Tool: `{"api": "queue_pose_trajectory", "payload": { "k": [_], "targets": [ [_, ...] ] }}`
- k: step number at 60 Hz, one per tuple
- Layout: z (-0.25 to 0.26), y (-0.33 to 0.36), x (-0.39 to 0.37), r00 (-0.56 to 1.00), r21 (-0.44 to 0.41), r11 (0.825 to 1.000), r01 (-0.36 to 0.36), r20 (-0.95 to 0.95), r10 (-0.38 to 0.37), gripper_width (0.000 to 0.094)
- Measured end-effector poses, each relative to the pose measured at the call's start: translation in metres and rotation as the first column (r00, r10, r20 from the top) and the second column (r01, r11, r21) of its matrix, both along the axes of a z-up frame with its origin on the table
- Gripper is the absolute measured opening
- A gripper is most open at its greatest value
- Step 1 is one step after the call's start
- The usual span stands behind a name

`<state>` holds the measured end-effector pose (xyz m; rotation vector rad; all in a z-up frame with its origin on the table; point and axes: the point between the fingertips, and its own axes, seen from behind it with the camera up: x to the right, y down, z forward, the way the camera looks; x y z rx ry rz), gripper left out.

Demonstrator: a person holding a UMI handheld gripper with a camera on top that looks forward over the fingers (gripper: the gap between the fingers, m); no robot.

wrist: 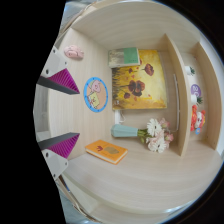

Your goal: Arrange mouse

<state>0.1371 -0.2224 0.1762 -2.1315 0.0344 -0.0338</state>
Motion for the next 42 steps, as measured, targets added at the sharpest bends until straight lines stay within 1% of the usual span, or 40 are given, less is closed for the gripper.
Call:
{"api": "queue_pose_trajectory", "payload": {
  "k": [1,5,6,7,8,14,20,26,33,38,42],
  "targets": [
    [-0.013,0.004,0.001,1.0,0.005,1.0,-0.017,-0.01,0.017,0.0768],
    [-0.038,0.002,-0.015,0.999,-0.028,0.999,-0.038,-0.024,0.037,0.0771],
    [-0.045,0.0,-0.019,0.999,-0.039,0.998,-0.043,-0.025,0.042,0.0771],
    [-0.04,-0.013,-0.021,0.999,-0.058,0.997,-0.043,-0.019,0.042,0.0769],
    [-0.055,-0.008,-0.03,0.999,-0.068,0.997,-0.048,-0.021,0.047,0.0769],
    [-0.096,-0.025,-0.069,0.996,-0.139,0.987,-0.084,-0.029,0.081,0.0771],
    [-0.132,-0.041,-0.125,0.988,-0.198,0.97,-0.143,-0.084,0.129,0.0768],
    [-0.16,-0.046,-0.183,0.974,-0.242,0.947,-0.212,-0.13,0.184,0.0768],
    [-0.176,-0.034,-0.24,0.958,-0.262,0.925,-0.276,-0.152,0.243,0.077],
    [-0.18,-0.015,-0.269,0.952,-0.25,0.922,-0.295,-0.153,0.263,0.0768],
    [-0.178,0.003,-0.288,0.95,-0.234,0.924,-0.301,-0.161,0.269,0.0767]
  ]
}}
